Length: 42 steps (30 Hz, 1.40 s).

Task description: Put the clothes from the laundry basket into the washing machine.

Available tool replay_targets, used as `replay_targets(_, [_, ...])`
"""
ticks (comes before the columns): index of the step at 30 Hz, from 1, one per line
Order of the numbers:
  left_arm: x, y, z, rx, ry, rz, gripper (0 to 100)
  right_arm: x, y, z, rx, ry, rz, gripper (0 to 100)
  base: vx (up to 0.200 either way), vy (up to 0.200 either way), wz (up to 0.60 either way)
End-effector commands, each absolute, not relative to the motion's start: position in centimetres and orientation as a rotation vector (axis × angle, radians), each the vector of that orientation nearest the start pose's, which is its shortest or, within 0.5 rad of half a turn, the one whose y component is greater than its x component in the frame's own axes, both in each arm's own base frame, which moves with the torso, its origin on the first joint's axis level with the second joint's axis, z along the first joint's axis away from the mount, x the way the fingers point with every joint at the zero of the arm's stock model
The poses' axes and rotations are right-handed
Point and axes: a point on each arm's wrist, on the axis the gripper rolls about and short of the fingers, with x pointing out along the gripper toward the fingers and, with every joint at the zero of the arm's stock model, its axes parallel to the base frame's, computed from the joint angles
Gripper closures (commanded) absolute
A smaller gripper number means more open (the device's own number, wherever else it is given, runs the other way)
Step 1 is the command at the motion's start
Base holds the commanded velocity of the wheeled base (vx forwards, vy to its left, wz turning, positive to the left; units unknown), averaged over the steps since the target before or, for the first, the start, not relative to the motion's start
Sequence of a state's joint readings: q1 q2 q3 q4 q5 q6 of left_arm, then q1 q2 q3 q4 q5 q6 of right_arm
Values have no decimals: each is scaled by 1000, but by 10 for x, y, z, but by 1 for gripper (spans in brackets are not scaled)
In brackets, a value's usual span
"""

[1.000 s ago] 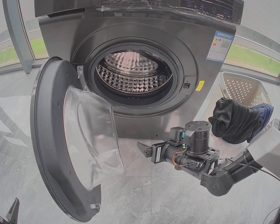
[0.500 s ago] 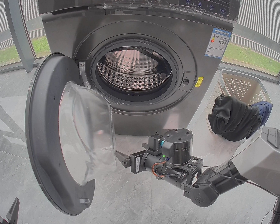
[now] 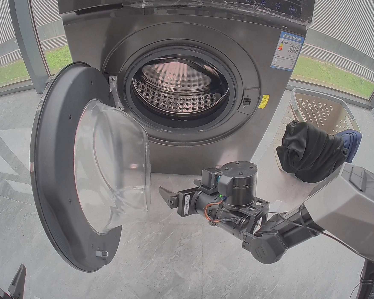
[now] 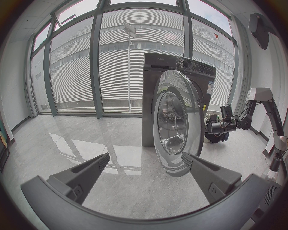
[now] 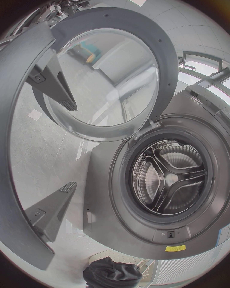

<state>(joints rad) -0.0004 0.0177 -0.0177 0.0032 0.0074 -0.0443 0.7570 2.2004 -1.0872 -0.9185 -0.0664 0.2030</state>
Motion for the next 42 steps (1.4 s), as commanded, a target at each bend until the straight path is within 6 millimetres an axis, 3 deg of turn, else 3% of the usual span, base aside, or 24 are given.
replay_targets(1, [-23,0,76,-44,4,8,0,306,306,83,102,271,696,0,0,0,0])
replay_targets(9, [-23,0,76,-44,4,8,0,295,325,84,110,247,748,0,0,0,0])
replay_targets(18, [-23,0,76,-44,4,8,0,325,306,94,126,194,662,0,0,0,0])
replay_targets(21, [-23,0,76,-44,6,8,0,327,314,92,126,190,668,0,0,0,0])
replay_targets(27, [-23,0,76,-46,4,8,0,329,358,86,130,174,735,0,0,0,0])
replay_targets(34, [-23,0,76,-46,4,8,0,327,393,86,140,154,785,0,0,0,0])
replay_targets(38, [-23,0,76,-46,6,8,0,324,404,89,150,138,804,0,0,0,0])
replay_targets(42, [-23,0,76,-46,6,8,0,329,398,93,162,127,787,0,0,0,0])
